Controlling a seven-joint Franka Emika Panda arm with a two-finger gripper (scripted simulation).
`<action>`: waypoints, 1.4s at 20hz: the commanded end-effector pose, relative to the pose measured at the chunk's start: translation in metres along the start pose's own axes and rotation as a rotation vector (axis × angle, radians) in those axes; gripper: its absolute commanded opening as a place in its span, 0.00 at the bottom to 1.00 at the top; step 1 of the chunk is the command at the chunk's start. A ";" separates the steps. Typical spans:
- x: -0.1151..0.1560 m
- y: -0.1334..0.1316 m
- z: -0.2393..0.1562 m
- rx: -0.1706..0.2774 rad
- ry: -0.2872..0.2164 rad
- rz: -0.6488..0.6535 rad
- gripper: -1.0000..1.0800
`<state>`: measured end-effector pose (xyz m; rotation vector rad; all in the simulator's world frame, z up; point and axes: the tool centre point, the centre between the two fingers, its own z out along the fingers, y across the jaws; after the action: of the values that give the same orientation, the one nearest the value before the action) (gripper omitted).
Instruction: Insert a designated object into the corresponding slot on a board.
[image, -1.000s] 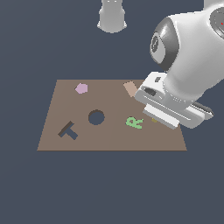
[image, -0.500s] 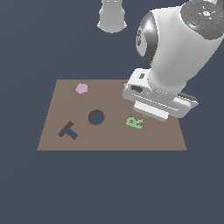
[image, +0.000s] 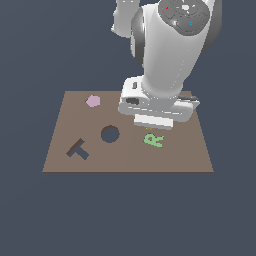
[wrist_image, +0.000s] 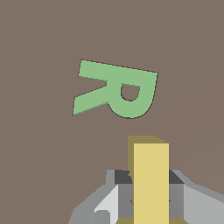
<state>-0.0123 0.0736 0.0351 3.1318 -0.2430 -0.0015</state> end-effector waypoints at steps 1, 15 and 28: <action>0.000 0.017 -0.001 0.000 0.001 -0.074 0.00; 0.027 0.107 -0.002 -0.001 0.001 -0.472 0.00; 0.081 0.173 -0.004 -0.001 0.001 -0.831 0.00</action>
<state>0.0351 -0.1034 0.0386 2.9832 0.9813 -0.0007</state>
